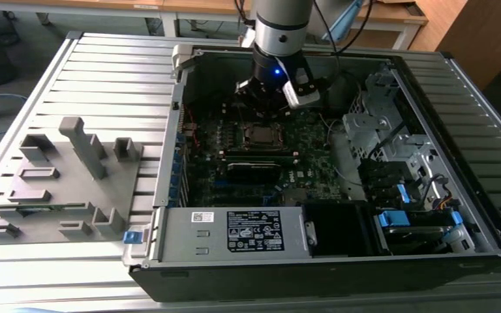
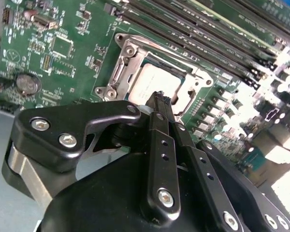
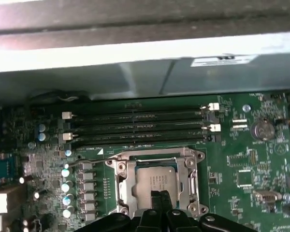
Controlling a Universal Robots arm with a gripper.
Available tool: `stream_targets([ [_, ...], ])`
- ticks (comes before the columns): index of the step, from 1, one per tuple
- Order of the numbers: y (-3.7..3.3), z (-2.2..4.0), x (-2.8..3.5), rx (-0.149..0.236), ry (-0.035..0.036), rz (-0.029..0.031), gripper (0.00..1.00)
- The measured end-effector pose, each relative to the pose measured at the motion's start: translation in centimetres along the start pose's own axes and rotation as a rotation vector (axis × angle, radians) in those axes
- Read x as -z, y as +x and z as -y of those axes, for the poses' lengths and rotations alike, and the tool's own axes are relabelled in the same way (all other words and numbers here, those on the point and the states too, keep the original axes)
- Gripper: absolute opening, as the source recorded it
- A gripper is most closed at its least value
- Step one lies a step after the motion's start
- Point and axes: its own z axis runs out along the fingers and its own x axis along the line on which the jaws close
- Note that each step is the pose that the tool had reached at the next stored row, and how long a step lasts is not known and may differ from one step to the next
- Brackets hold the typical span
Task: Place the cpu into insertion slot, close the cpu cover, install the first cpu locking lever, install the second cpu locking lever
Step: 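Close the cpu cover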
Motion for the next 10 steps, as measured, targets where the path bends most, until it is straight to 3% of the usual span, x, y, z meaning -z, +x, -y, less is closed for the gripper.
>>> stream_targets([
  [5, 0.0, 0.0, -0.05, 0.076, -0.0021, 0.0051, 0.1],
  [10, 0.0, 0.0, -0.07, 0.16, -0.0037, 0.0038, 0.1],
])
